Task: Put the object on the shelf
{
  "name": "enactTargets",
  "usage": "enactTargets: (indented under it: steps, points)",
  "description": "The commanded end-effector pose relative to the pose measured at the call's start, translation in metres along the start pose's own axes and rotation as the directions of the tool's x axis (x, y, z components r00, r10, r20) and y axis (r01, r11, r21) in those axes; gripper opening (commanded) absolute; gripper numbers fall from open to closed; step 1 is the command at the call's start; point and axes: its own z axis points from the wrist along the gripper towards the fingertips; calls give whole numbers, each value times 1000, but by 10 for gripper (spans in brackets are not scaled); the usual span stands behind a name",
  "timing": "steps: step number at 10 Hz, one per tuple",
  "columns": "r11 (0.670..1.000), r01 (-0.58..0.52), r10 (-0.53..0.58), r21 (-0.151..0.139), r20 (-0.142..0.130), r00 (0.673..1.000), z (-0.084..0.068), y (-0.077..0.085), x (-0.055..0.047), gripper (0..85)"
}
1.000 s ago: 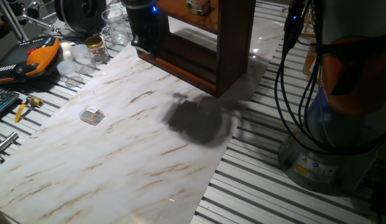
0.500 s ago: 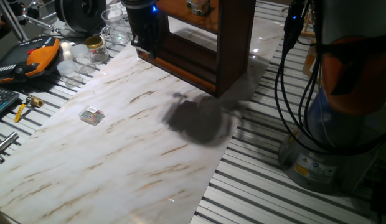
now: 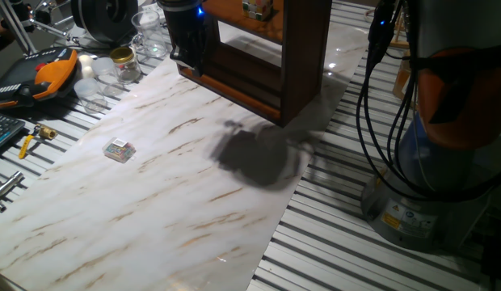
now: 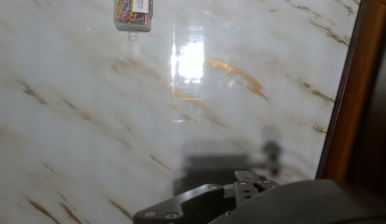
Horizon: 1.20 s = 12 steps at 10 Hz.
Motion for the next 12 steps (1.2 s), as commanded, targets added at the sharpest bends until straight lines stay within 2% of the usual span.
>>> enactTargets:
  steps: [1, 12]
  points:
    - [1000, 0, 0, 0, 0, 1000, 0, 0, 0, 0]
    - [1000, -3, 3, 8, 4, 1000, -3, 0, -1, 0]
